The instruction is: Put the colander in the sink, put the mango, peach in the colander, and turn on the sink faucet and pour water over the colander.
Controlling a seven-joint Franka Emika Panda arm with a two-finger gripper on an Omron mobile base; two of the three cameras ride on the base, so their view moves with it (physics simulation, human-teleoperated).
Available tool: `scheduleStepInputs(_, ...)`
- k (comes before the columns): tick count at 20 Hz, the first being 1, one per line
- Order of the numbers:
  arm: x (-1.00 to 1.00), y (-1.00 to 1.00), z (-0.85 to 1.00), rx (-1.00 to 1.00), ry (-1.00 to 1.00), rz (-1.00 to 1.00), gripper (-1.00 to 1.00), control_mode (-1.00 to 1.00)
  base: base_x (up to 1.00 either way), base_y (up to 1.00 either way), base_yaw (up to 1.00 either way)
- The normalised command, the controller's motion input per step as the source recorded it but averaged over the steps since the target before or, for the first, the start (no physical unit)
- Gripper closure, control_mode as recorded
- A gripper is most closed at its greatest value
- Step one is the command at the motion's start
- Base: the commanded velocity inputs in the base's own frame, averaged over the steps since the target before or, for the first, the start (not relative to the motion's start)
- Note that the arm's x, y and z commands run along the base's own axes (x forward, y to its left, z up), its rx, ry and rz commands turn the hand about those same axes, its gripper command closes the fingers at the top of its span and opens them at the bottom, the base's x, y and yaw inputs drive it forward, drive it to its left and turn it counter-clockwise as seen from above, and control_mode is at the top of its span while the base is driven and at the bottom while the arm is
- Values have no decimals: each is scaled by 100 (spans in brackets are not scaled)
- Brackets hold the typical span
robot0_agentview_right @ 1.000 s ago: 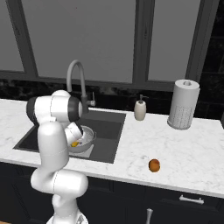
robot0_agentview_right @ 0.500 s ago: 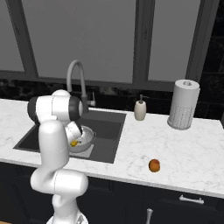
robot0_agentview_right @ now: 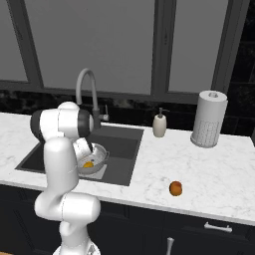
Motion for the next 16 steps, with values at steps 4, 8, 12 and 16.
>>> scheduleStepInputs(4, -6, -1, 49, 0, 0, 0, -100, -100, 0, 0, 0)
scheduleStepInputs(8, -37, -2, 71, 0, 0, 0, -100, -100, 0, 0, 0)
scheduleStepInputs(12, -49, -3, 76, 0, 0, 0, -100, -100, 0, 0, 0)
scheduleStepInputs(16, -42, -13, 79, -4, 0, 0, -100, -100, 0, 0, 0)
